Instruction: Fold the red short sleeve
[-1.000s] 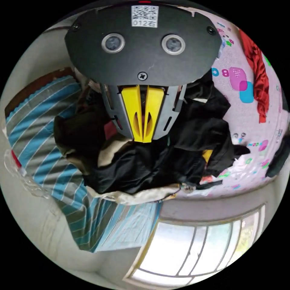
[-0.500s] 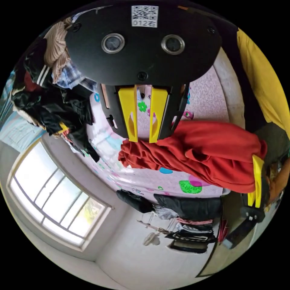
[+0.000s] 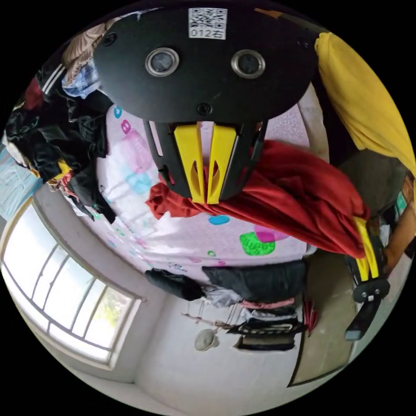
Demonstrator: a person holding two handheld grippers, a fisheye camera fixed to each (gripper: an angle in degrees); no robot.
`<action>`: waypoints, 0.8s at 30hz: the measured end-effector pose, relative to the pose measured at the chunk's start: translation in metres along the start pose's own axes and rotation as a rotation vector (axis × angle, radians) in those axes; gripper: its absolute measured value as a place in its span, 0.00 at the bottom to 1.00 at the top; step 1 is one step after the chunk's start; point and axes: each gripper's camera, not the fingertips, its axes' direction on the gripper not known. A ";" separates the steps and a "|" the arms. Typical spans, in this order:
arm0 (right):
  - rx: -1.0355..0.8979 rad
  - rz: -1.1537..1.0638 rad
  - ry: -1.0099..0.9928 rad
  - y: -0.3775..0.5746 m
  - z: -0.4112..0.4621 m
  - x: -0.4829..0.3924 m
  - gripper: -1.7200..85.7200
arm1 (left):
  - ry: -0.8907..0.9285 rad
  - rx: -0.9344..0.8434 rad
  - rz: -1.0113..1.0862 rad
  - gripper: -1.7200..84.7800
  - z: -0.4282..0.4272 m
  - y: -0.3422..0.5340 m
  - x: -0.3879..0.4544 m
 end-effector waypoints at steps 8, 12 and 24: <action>0.243 0.036 0.153 -0.081 -0.180 0.068 0.02 | -0.710 -0.010 0.111 0.02 -0.212 -0.150 0.025; 0.375 0.121 0.154 -0.106 -0.269 0.102 0.02 | -1.033 0.026 0.223 0.02 -0.273 -0.204 0.067; 0.222 0.264 0.183 -0.042 -0.319 0.168 0.02 | -0.572 0.121 0.472 0.02 -0.318 -0.283 0.075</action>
